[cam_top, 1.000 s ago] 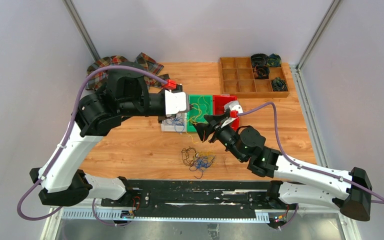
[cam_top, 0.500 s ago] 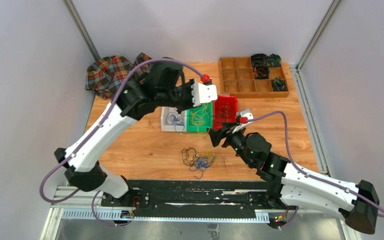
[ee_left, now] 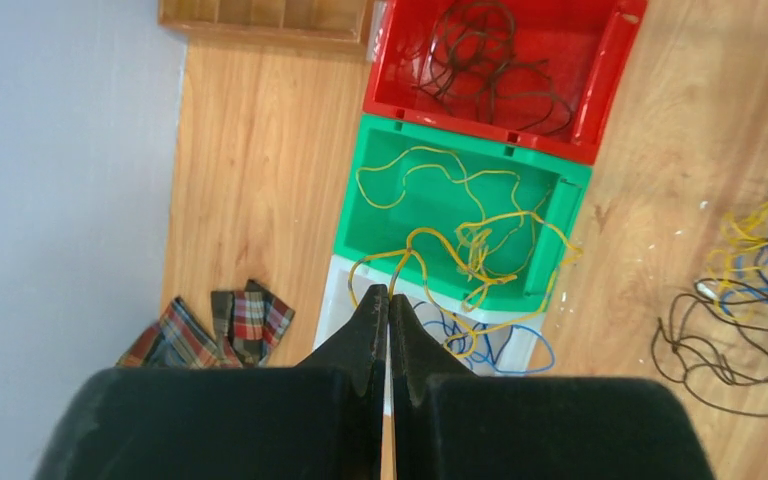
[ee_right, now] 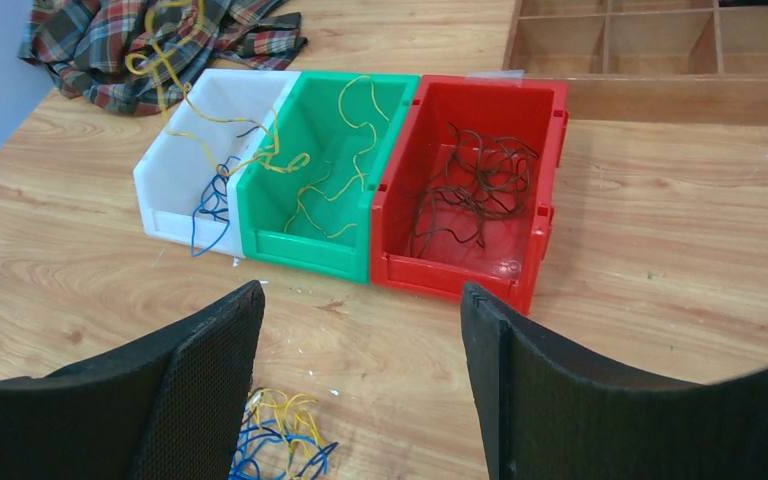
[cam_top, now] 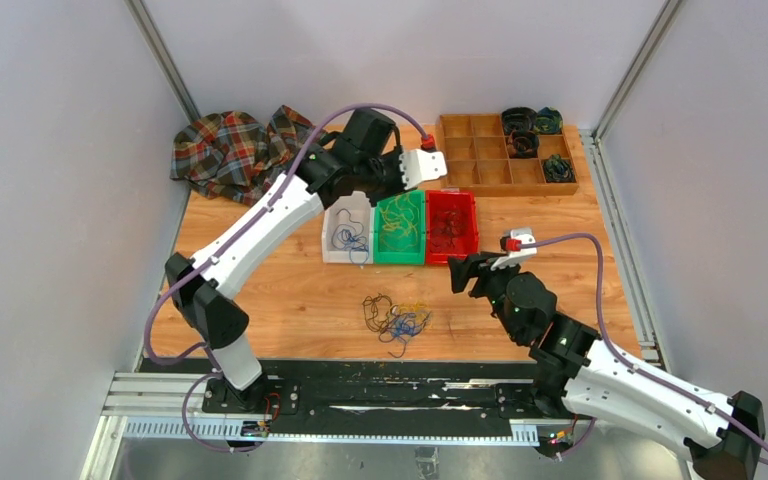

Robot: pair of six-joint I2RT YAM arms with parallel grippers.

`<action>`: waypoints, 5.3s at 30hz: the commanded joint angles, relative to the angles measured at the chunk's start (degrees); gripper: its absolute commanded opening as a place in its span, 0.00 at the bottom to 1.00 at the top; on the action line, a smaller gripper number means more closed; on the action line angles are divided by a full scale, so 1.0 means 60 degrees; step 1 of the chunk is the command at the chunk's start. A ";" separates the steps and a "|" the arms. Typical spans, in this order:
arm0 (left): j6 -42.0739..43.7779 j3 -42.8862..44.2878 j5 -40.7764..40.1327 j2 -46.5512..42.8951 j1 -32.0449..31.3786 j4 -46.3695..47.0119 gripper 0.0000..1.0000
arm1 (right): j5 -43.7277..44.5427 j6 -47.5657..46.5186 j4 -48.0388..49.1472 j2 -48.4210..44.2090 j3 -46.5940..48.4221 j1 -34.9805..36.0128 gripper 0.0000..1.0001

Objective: Untangle the cables

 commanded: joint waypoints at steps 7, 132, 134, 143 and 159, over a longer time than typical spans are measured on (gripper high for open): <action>0.0183 -0.0388 0.0078 0.1292 0.0430 0.1828 0.01 | 0.0323 0.0284 -0.0398 -0.0149 -0.0275 -0.0283 0.70; 0.0885 -0.5549 0.4845 -0.3641 0.3517 -0.0808 0.99 | -0.4763 -0.0707 -0.5084 1.3258 1.0139 -0.2697 0.01; 0.0914 -0.5578 0.4775 -0.3668 0.3518 -0.0809 0.99 | -0.4541 -0.0676 -0.5078 1.3438 1.0125 -0.2700 0.01; 0.0951 -0.5806 0.4785 -0.4084 0.3518 -0.0808 0.99 | -0.4607 -0.0562 -0.4871 1.2949 0.9888 -0.2603 0.17; 0.0534 -0.5288 0.4282 -0.4066 0.3528 -0.0794 0.98 | -0.4395 -0.0787 -0.4809 0.9776 0.9222 -0.2390 0.77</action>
